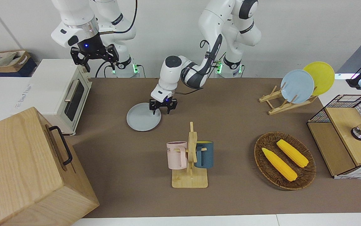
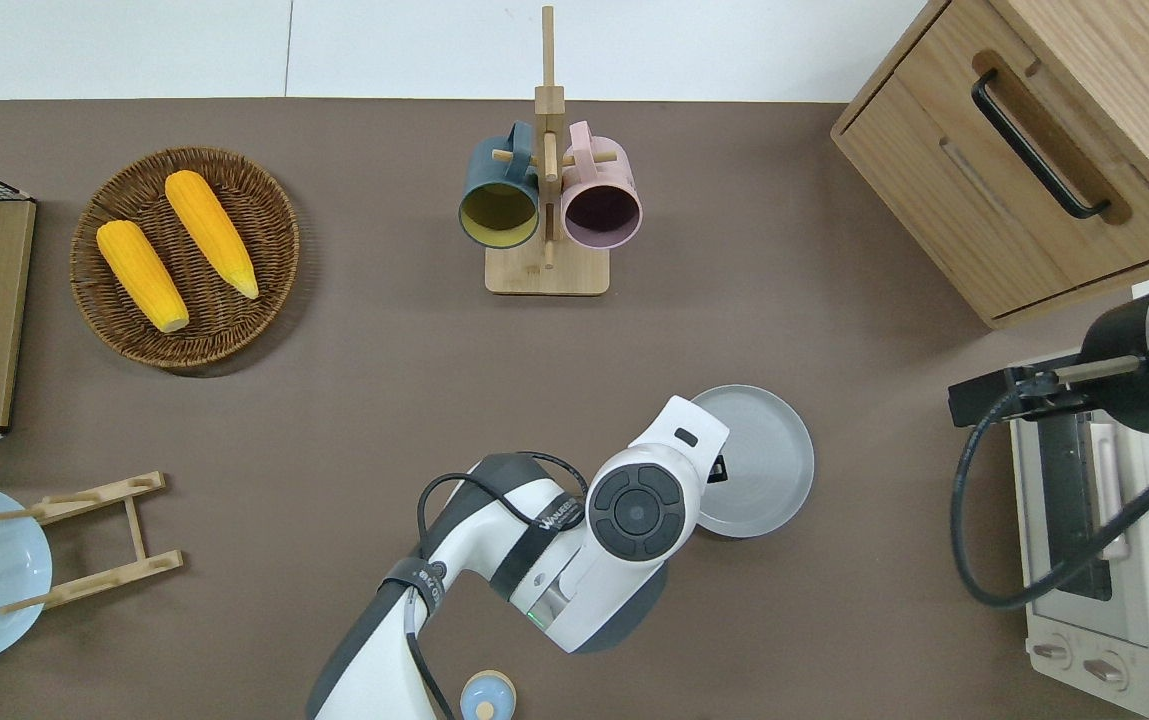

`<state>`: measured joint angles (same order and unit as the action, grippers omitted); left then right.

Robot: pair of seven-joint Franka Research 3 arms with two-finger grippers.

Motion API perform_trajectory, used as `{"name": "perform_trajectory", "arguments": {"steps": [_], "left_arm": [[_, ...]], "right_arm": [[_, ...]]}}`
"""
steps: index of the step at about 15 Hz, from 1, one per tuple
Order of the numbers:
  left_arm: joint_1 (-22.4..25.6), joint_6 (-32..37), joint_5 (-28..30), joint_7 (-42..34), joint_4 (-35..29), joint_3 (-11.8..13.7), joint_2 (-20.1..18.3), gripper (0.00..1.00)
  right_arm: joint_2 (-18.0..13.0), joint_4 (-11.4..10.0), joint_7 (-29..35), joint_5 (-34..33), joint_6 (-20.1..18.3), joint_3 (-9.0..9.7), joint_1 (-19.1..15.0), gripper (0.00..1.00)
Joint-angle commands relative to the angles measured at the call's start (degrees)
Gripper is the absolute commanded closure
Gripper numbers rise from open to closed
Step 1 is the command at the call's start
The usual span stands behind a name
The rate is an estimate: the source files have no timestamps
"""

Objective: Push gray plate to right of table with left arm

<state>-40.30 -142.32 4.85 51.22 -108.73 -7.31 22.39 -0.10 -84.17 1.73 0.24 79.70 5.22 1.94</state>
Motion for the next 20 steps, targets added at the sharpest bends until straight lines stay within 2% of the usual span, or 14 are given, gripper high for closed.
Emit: {"name": "perform_trajectory", "arguments": {"steps": [1,4,9,13,18,20], "left_arm": [[3.37,7.66,0.86,-5.94,-0.34,0.54,-4.80,0.03],[6.36,12.31,0.86,-10.07,-0.34,0.72,-8.05,0.03],[13.39,22.42,0.95,-21.05,-0.34,0.72,-14.91,0.02],[20.59,32.09,0.95,-31.08,-0.34,0.98,-21.15,0.02],[28.41,40.27,0.25,-40.21,-0.08,1.16,-25.72,0.01],[31.23,41.15,-0.02,-43.12,0.01,1.33,-27.21,0.01]], "right_arm": [[-0.43,-0.03,-0.15,0.46,-0.69,0.32,-0.62,0.017],[-0.43,-0.03,-0.15,0.46,-0.69,0.23,-0.62,0.017],[-0.43,-0.03,-0.15,0.46,-0.69,0.32,-0.62,0.017],[-0.43,0.05,-0.14,0.46,-0.69,0.32,-0.62,0.017],[-0.43,-0.03,-0.15,0.46,-0.69,0.32,-0.62,0.017],[-0.43,-0.03,-0.14,0.46,-0.69,0.32,-0.62,0.017]]}}
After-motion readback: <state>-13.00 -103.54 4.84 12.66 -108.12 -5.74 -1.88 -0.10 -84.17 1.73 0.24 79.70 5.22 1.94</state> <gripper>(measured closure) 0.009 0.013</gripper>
